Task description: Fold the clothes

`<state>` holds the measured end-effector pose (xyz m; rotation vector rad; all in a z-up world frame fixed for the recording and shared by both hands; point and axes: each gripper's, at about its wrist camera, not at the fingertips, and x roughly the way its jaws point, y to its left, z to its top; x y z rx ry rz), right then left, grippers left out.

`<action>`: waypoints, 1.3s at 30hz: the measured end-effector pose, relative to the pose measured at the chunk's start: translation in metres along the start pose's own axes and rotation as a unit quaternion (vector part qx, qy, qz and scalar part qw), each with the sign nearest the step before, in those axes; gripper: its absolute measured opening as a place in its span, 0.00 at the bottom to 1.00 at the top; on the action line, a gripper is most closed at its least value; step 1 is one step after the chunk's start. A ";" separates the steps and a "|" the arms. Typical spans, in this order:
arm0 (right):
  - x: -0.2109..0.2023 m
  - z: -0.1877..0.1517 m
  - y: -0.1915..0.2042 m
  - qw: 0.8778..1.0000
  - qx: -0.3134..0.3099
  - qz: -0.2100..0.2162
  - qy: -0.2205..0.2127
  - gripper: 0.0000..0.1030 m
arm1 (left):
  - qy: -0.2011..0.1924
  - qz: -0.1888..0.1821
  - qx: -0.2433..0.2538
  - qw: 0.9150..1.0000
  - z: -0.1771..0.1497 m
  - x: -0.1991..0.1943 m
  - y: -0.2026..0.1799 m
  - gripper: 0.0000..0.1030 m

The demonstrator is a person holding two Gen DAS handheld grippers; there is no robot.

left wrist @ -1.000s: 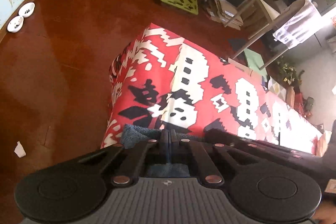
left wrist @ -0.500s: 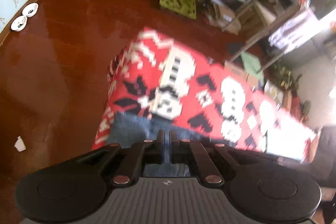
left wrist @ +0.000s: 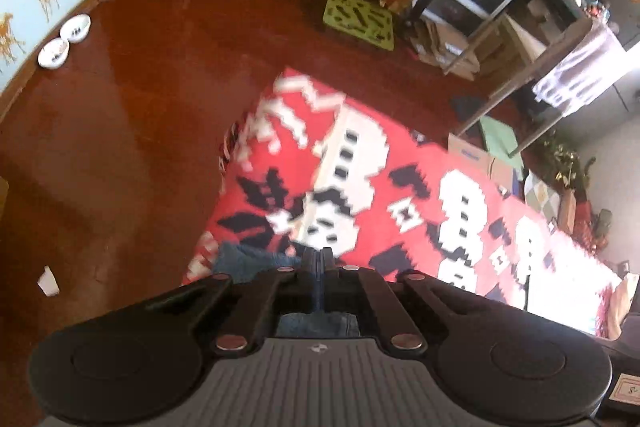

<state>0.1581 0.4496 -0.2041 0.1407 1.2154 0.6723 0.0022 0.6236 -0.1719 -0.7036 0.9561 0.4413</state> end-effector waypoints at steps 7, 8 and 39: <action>-0.020 -0.001 0.028 0.997 -0.075 0.035 0.001 0.02 | 0.017 0.013 -0.007 1.000 -0.012 -0.015 0.025 0.01; -0.020 -0.004 0.035 0.995 -0.089 0.039 0.007 0.02 | 0.021 0.012 -0.009 1.000 -0.016 -0.011 0.029 0.01; -0.033 -0.038 0.067 0.985 -0.163 0.043 0.045 0.02 | 0.046 0.010 0.013 0.999 -0.065 -0.024 0.020 0.01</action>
